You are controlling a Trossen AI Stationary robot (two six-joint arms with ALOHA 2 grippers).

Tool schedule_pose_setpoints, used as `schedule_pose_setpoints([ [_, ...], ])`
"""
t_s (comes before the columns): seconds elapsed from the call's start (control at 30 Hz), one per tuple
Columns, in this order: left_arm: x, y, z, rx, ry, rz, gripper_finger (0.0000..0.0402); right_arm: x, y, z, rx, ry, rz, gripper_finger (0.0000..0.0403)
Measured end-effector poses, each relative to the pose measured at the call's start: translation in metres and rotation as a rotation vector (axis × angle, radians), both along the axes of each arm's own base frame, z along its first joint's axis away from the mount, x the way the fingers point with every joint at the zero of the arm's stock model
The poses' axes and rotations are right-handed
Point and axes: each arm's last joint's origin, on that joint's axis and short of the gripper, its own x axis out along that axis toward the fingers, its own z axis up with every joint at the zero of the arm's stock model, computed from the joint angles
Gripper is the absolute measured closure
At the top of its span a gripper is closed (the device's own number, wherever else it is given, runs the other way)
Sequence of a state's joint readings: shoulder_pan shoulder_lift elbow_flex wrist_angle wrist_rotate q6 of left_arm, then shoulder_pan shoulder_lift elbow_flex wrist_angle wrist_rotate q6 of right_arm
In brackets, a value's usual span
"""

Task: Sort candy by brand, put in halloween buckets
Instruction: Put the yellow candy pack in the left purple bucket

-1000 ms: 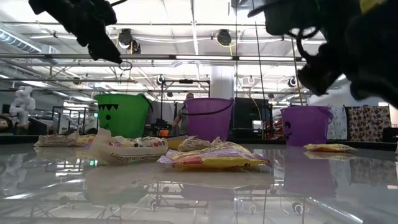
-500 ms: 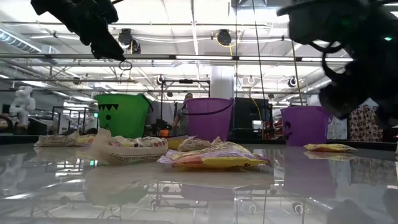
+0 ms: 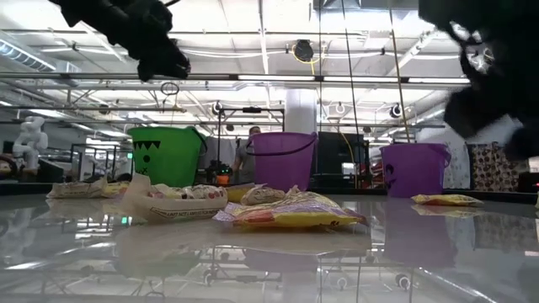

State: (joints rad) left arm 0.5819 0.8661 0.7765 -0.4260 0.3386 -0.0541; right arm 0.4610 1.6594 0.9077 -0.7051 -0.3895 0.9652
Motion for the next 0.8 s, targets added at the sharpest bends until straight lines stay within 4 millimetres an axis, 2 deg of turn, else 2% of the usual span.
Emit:
schedule_pose_setpoints([
  [0.13, 0.005, 0.003, -0.001, -0.033, -0.018, 0.021, 0.0221, 0.002, -0.015, 0.027, -0.101, -0.205, 0.004, 0.0401],
  [0.23, 0.009, 0.005, -0.002, -0.029, -0.025, 0.020, 0.0221, 0.004, -0.036, 0.050, -0.234, -0.397, -0.005, 0.0402],
  [0.53, 0.022, 0.014, -0.012, -0.071, -0.002, 0.031, 0.0221, 0.030, -0.116, 0.117, -0.607, -1.000, -0.110, 0.0403],
  [0.7, 0.026, 0.012, -0.015, -0.138, 0.003, 0.045, 0.0221, 0.047, -0.163, 0.142, -0.800, -1.267, -0.164, 0.0403],
  [0.8, 0.028, 0.008, -0.015, -0.175, -0.003, 0.045, 0.0221, 0.052, -0.192, 0.146, -0.911, -1.326, -0.224, 0.0403],
])
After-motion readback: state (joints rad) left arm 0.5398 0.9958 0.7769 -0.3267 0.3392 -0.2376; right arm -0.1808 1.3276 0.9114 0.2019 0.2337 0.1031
